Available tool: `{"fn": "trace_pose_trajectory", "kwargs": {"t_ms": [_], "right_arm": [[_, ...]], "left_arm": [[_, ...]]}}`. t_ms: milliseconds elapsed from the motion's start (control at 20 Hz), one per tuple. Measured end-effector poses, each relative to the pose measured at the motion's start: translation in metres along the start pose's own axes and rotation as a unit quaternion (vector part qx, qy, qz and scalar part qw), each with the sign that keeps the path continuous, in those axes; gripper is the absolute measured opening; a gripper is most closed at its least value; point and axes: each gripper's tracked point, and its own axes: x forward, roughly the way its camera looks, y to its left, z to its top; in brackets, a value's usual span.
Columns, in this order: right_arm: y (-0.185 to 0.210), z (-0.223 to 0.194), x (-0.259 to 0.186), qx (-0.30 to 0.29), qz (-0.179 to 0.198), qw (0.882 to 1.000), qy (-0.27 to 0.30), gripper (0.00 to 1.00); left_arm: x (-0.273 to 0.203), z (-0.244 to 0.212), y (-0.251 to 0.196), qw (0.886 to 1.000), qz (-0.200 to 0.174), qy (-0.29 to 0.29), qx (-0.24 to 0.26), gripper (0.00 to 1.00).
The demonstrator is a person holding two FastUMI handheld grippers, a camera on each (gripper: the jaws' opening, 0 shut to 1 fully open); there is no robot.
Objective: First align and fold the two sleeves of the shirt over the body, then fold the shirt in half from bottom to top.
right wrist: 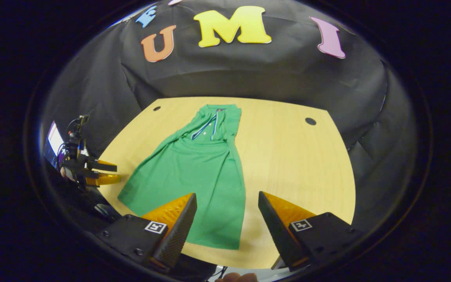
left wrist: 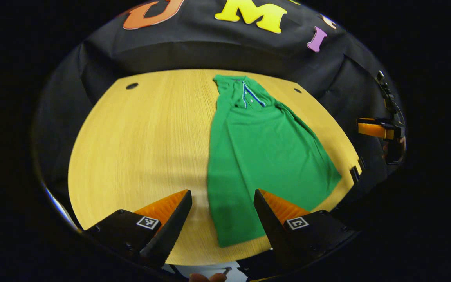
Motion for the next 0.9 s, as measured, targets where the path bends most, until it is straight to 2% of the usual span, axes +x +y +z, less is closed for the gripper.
{"fn": "trace_pose_trajectory", "kwargs": {"t_ms": [200,400,600,900], "right_arm": [[-0.002,-0.053,0.011,-0.062,0.002,0.997,0.051,0.99],[-0.008,-0.111,0.020,-0.083,-0.002,0.990,0.112,1.00],[-0.014,-0.134,0.026,-0.091,-0.010,0.987,0.134,0.99],[-0.015,-0.147,0.041,-0.101,-0.009,0.983,0.154,0.99]], "left_arm": [[-0.007,-0.038,-0.011,0.999,-0.015,0.040,0.021,1.00],[-0.001,-0.056,-0.013,0.998,-0.013,0.055,0.034,1.00],[0.002,-0.063,-0.013,0.997,-0.001,0.058,0.056,1.00],[0.012,-0.065,-0.019,0.996,-0.003,0.069,0.058,1.00]]}}
